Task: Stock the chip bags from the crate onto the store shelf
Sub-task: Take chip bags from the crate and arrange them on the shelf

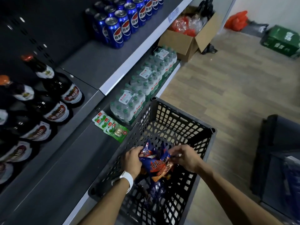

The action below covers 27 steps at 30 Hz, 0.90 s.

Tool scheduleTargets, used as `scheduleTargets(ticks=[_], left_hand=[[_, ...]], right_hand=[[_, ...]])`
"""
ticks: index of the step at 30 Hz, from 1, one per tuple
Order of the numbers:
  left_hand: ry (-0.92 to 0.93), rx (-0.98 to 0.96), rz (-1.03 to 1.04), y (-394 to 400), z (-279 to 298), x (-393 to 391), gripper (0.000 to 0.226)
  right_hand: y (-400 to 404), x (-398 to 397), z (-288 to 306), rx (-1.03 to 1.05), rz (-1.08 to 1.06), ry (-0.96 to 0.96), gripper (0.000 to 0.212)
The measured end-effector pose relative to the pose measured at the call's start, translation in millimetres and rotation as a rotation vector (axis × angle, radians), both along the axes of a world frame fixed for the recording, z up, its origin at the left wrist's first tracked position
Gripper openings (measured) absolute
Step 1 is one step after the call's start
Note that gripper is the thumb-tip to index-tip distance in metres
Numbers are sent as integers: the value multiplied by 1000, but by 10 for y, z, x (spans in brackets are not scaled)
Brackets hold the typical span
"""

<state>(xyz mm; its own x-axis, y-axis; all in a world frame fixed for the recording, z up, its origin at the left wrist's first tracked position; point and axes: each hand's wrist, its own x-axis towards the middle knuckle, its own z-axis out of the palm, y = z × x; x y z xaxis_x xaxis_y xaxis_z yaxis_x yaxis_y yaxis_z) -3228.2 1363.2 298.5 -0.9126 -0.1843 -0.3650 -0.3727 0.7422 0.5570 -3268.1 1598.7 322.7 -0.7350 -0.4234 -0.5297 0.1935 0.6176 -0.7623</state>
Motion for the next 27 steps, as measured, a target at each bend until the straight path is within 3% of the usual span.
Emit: scheduleTargets(ticks=[2,6,12,17,21,27], left_hand=[[9,178,82,35,121,-28,54],[-20,332,64,-51,374,-103,59],[-91,375,-80,-128,714,-245,56],[-96,514,-111,-115,1002,-279,47],[-56,463,-52,-122,1272,-338,50],[37,356,340,-31,1675,-420,36]], right_hand=[[-6,46,120,-44,-8,7,17],[31,112,347,-223,-208,-113,15],[-44,105,609,-298,-198,-285,60],[-194,133,917,-271,-78,-287,77],[-216,140,1192,-315,-110,-291,63],[-317,120,1633,-417,-279,-286,51]])
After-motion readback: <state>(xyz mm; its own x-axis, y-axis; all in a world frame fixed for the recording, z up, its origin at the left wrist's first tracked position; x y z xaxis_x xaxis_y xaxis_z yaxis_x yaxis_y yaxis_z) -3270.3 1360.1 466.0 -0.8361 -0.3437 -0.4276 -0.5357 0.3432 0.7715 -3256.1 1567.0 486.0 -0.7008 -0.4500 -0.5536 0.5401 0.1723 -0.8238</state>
